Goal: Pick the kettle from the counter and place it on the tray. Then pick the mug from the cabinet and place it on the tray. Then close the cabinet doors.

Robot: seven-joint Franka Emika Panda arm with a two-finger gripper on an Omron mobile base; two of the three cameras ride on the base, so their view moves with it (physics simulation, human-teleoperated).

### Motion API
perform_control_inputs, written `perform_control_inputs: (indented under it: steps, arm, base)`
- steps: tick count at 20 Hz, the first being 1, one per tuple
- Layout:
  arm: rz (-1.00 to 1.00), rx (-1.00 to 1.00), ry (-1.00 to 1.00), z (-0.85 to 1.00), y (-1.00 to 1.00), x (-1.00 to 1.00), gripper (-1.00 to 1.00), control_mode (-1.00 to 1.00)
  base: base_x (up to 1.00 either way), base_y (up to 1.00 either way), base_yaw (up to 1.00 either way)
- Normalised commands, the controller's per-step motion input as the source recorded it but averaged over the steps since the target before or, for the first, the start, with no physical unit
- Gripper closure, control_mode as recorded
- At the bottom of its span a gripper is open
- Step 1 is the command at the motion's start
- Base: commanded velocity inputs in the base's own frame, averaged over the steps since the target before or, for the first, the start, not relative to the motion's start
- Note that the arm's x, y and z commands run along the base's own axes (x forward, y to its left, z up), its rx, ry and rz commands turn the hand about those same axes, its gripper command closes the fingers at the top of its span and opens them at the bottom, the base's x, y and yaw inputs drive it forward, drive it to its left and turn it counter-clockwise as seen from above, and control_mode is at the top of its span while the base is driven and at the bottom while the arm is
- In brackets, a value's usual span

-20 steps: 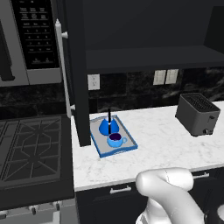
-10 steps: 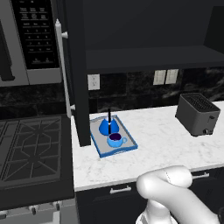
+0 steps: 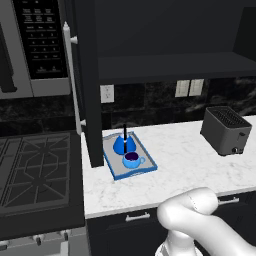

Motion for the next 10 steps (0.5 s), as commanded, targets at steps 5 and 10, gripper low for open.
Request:
perform_control_inputs:
  steps: [5,10]
  arm:
    - [-0.01,0.18,0.0,0.03,-0.51,0.0,1.0,-1.0]
    - [-0.01,0.17,0.0,0.2,-0.61,0.0,1.0,-1.0]
  base:
    - [0.0,0.0,0.0]
    - [0.0,0.0,0.0]
